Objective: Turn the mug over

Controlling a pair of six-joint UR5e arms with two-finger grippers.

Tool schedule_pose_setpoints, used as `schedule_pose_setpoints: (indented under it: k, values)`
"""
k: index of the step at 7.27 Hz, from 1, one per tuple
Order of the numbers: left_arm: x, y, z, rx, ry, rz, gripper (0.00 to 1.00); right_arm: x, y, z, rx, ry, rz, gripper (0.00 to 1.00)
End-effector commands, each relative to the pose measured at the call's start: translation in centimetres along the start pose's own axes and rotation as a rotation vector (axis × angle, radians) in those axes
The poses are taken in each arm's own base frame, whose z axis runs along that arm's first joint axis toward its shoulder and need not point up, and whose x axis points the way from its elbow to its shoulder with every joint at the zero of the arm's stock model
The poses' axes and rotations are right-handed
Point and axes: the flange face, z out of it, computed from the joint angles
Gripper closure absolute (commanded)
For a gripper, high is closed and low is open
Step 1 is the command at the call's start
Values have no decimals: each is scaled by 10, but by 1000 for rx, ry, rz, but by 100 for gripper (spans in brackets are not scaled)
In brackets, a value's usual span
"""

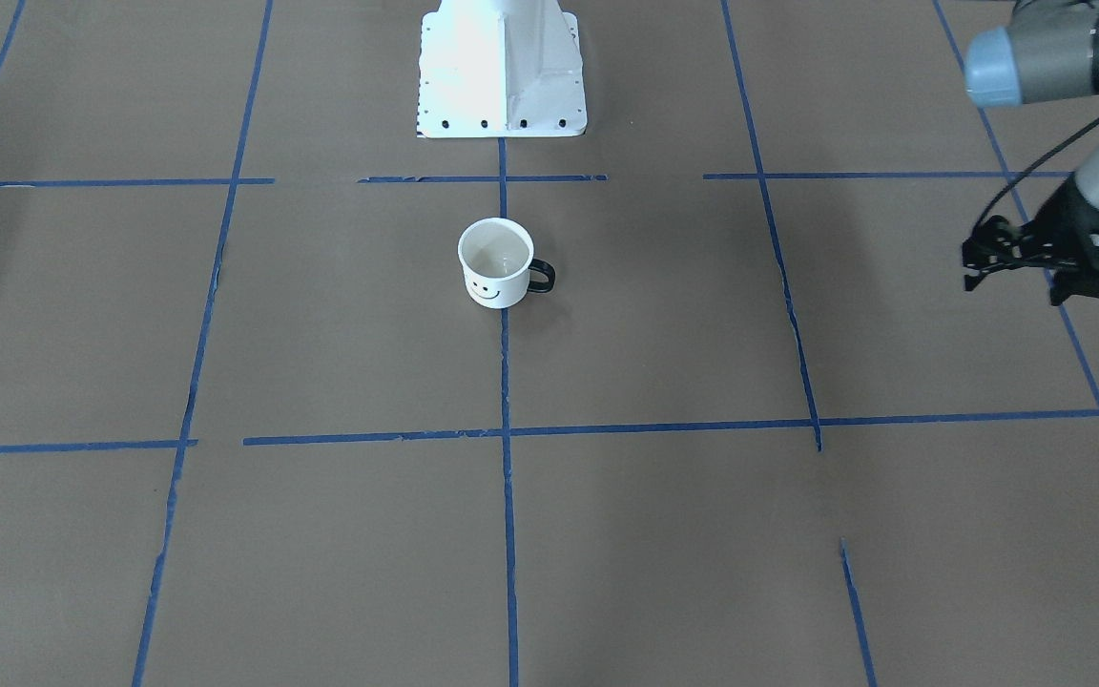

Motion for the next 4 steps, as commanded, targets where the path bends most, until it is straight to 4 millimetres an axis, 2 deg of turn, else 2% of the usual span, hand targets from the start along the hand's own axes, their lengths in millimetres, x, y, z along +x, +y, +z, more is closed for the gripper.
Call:
schedule_pose_setpoints:
  k: [1, 2, 4]
  values:
    - [-141, 61, -19, 1, -41, 9, 0, 0, 0, 0, 0, 0, 0, 0]
    - [-193, 81, -28, 8, -57, -32, 0, 0, 0, 0, 0, 0, 0, 0]
    - [-205, 82, -21, -7, -53, -62, 0, 0, 0, 0, 0, 0, 0, 0]
